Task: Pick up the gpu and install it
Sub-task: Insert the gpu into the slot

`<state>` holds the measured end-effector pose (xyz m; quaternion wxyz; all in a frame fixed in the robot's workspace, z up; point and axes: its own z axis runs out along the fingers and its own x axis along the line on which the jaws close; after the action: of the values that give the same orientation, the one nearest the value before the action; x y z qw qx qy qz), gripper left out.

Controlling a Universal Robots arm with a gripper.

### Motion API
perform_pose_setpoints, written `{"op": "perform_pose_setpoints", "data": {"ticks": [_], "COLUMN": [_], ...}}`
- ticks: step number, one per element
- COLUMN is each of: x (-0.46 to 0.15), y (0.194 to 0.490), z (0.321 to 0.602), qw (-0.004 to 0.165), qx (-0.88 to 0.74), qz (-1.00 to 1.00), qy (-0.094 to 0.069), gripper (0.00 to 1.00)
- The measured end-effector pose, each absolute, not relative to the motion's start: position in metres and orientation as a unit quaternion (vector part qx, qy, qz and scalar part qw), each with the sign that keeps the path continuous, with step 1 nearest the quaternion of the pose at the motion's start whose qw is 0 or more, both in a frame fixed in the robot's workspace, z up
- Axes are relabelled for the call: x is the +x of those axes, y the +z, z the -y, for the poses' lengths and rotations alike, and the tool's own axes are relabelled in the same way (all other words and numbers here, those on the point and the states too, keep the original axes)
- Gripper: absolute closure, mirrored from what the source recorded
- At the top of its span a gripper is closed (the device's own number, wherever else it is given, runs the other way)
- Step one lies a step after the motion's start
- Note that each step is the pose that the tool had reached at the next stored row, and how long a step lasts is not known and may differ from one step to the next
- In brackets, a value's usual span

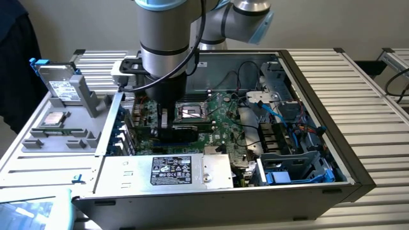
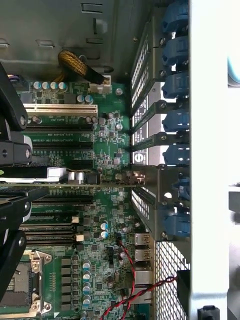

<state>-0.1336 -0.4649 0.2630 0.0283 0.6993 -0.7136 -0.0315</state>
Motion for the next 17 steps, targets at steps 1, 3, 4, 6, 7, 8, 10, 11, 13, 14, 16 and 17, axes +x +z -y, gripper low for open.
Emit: {"op": "perform_pose_setpoints", "data": {"ticks": [1,3,4,6,7,8,10,11,13,14,16,17], "x": [-0.1328,-0.1308,-0.1303,-0.1293,-0.1282,-0.127,-0.1266,-0.1266,-0.1266,-0.1266,-0.1265,-0.1266], "y": [0.2638,0.265,0.2651,0.265,0.2651,0.265,0.265,0.265,0.265,0.2649,0.265,0.265], "z": [0.4649,0.4649,0.465,0.465,0.4651,0.4652,0.4652,0.4652,0.4652,0.4652,0.4652,0.4651], "qw": [0.03,0.032,0.032,0.032,0.032,0.032,0.032,0.032,0.031,0.032,0.032,0.032], "qx": [0.699,0.699,0.699,0.699,0.699,0.699,0.699,0.699,0.699,0.699,0.696,0.694], "qz": [0.714,0.714,0.714,0.713,0.714,0.713,0.713,0.713,0.714,0.714,0.717,0.718], "qy": [-0.033,-0.035,-0.035,-0.035,-0.035,-0.035,-0.035,-0.035,-0.035,-0.035,-0.035,-0.036], "gripper": [0.73,0.73,0.73,0.73,0.73,0.73,0.73,0.73,0.73,0.73,0.73,0.73]}}
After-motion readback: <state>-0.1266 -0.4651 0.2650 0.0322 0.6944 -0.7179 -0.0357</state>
